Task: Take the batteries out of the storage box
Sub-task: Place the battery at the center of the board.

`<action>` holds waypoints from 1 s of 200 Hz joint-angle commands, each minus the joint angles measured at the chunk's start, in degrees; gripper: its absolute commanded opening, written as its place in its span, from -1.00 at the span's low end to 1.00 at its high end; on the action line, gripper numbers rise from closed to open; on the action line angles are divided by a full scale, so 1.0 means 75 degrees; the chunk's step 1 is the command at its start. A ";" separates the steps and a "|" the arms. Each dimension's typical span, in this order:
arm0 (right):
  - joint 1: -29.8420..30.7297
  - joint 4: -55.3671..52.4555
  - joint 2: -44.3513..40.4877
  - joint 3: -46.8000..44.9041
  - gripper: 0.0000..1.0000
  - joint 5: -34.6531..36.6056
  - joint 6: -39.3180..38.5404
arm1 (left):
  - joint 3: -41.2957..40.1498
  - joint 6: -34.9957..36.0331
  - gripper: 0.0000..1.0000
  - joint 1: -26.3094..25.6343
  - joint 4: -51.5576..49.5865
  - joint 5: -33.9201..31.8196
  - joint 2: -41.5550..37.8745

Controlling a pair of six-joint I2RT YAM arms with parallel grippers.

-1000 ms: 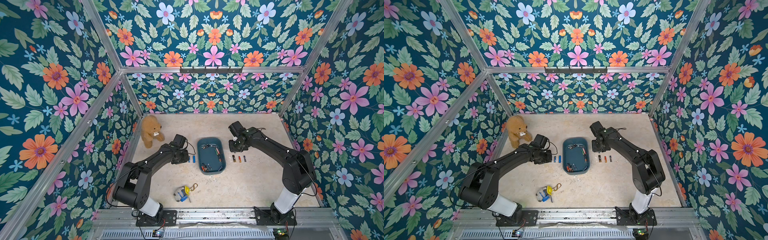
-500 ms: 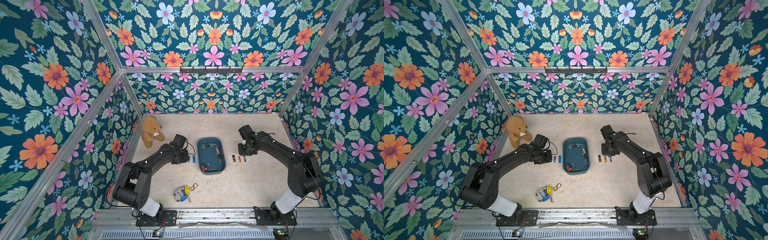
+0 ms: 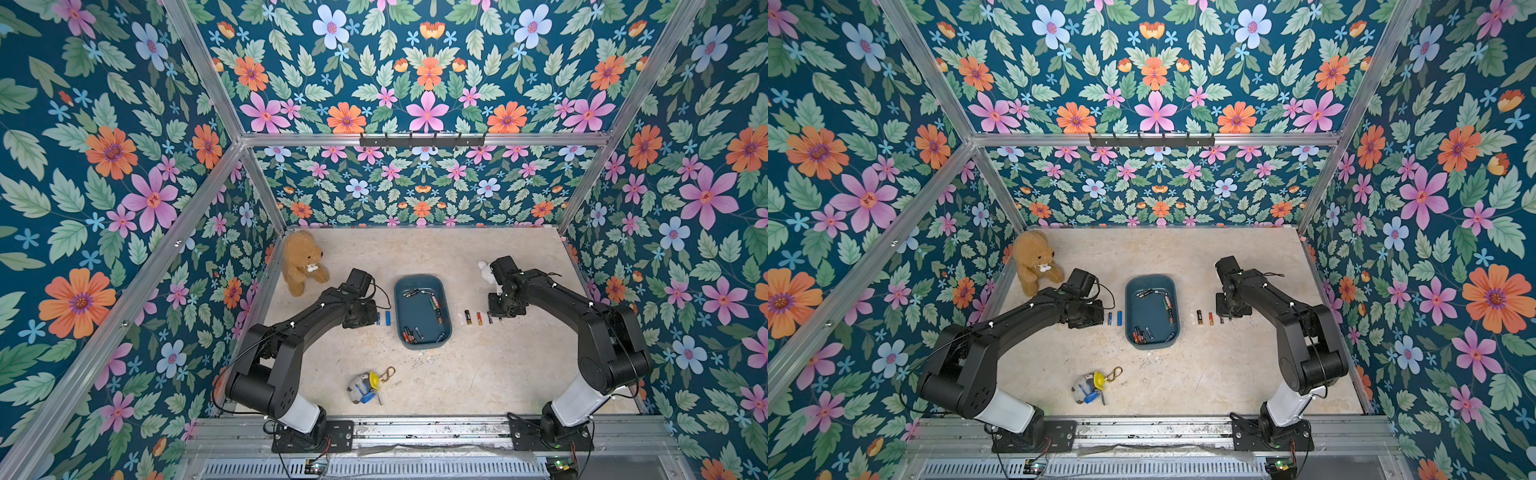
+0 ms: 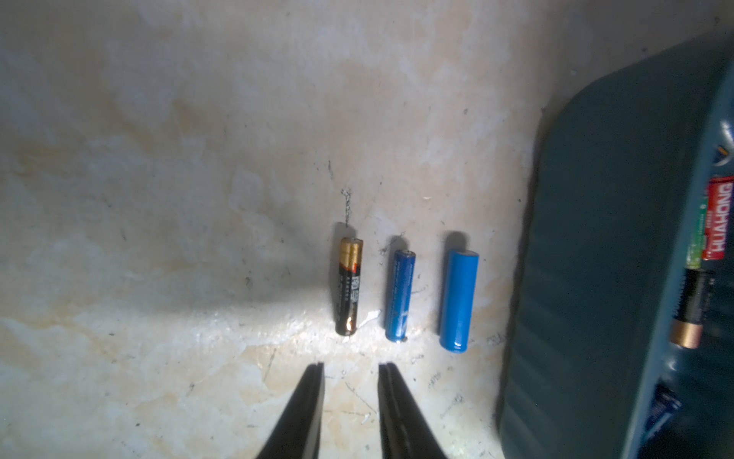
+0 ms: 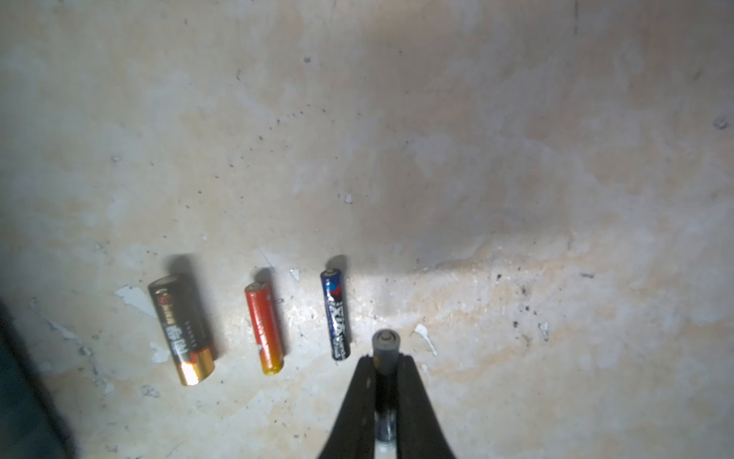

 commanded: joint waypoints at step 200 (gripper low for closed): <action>-0.0229 0.0619 0.0366 -0.0303 -0.74 -0.0011 -0.0205 | -0.0079 0.0018 -0.40 0.0010 -0.0100 -0.0083 -0.0044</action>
